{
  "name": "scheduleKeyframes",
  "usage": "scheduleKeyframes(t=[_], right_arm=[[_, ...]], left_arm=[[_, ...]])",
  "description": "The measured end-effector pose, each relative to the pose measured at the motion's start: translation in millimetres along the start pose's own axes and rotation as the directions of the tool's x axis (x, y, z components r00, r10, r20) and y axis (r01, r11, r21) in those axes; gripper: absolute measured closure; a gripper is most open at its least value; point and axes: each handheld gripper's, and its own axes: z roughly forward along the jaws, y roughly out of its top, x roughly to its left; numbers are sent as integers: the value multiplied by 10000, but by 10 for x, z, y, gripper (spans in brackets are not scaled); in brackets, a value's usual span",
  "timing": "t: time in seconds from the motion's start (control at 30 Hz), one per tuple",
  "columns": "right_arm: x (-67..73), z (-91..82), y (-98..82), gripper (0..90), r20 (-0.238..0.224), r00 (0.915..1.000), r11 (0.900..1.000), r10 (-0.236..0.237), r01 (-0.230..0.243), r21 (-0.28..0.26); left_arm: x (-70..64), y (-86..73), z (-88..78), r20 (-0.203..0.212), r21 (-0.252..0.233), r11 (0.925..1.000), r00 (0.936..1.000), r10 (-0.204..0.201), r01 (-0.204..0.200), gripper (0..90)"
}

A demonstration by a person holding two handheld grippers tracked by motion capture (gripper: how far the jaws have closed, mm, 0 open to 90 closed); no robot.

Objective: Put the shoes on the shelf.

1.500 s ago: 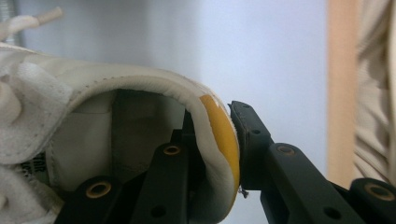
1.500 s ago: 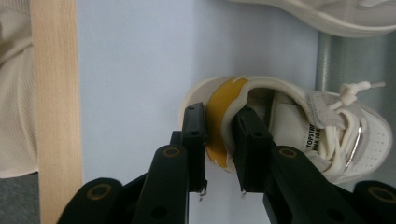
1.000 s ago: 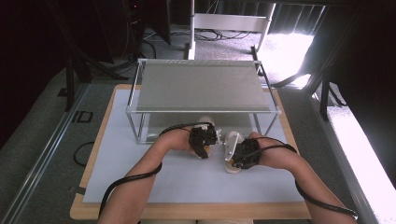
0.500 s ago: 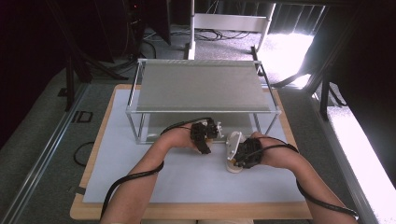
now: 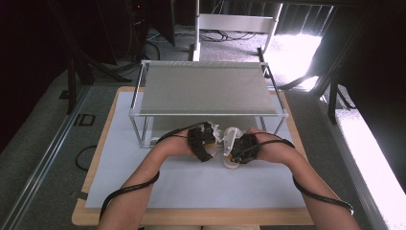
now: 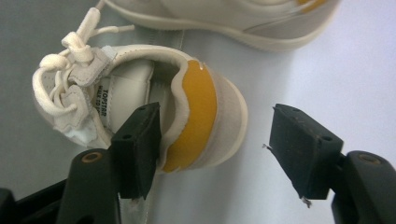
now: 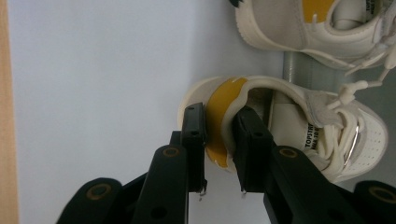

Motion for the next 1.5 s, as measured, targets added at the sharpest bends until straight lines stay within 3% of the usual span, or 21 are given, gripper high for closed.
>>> scheduleKeyframes(t=[0.1,0.17,0.2,0.23,0.27,0.4,0.47,0.5,0.53,0.6,0.7,0.77,0.97,1.07,1.1,1.2,1.23,1.33,1.43,1.47,1.5], right_arm=[[-47,28,39,754,82,10000,10000,-36,35,85],[-100,58,75,754,150,9998,9999,-103,101,96],[-131,69,91,753,242,9996,9999,-150,150,2],[-157,70,104,753,313,9995,10000,-27,27,-3],[-180,78,115,753,350,9993,9999,-115,117,-35],[-252,93,112,742,584,9983,9995,-21,38,-301],[-243,117,95,723,769,9969,9993,154,-128,-341],[-230,126,86,699,1072,9942,9992,71,-29,-393],[-218,130,72,653,1611,9869,9986,22,64,-530],[-212,101,53,589,1767,9838,9953,305,-137,-953],[-165,19,18,553,1921,9776,9856,856,-548,-1601],[-122,-15,-11,537,2013,9729,9780,1137,-739,-1953],[-18,-25,-96,532,2421,9447,9505,2214,-1535,-2703],[14,-24,-146,539,2627,9207,9294,2887,-2035,-3080],[24,-27,-158,541,2606,9167,9240,3029,-2155,-3158],[69,-26,-165,542,2484,9119,9115,3266,-2345,-3378],[90,-22,-161,541,2383,9148,9094,3260,-2346,-3435],[162,-7,-128,532,2307,9051,8972,3572,-2639,-3541],[204,5,-112,521,2163,8859,8704,4103,-3096,-3829],[217,7,-108,520,2154,8757,8603,4321,-3286,-3898],[238,16,-110,506,2092,8635,8432,4589,-3491,-4087]], left_arm=[[8,-29,-23,-63,5,10000,9999,89,-89,335],[-2,-24,-12,-112,-97,9999,9999,-81,80,335],[7,-16,-16,-131,-6,10000,9999,31,-31,335],[43,0,-46,-121,487,9974,9985,543,-537,335],[60,-3,-54,-74,589,9958,9975,703,-698,336],[63,-19,-46,-194,103,9998,9997,151,-149,336],[55,-24,-23,-197,18,9999,9998,102,-101,335],[38,-25,-4,-209,-190,9998,9997,-114,110,336],[56,-21,-15,-251,30,9999,9996,146,-145,335],[25,-18,9,-263,-382,9990,9994,-232,222,336],[9,-2,-6,-337,-594,9979,9990,-282,262,336],[-8,9,-42,-461,-700,9972,9985,-305,272,336],[-72,21,-192,-676,-1228,9913,9962,-550,464,336],[-125,-2,-261,-850,-1510,9866,9935,-752,618,336],[-141,-15,-280,-796,-1629,9839,9930,-875,736,336],[-178,-63,-318,-781,-1661,9822,9918,-1017,876,337],[-196,-83,-327,-761,-1700,9808,9911,-1093,951,336],[-255,-157,-353,-746,-1701,9801,9904,-1162,1022,337],[-305,-215,-378,-678,-1660,9805,9908,-1174,1048,346],[-326,-241,-384,-589,-1689,9793,9906,-1234,1119,346],[-344,-262,-391,-588,-1708,9786,9903,-1260,1144,346]])
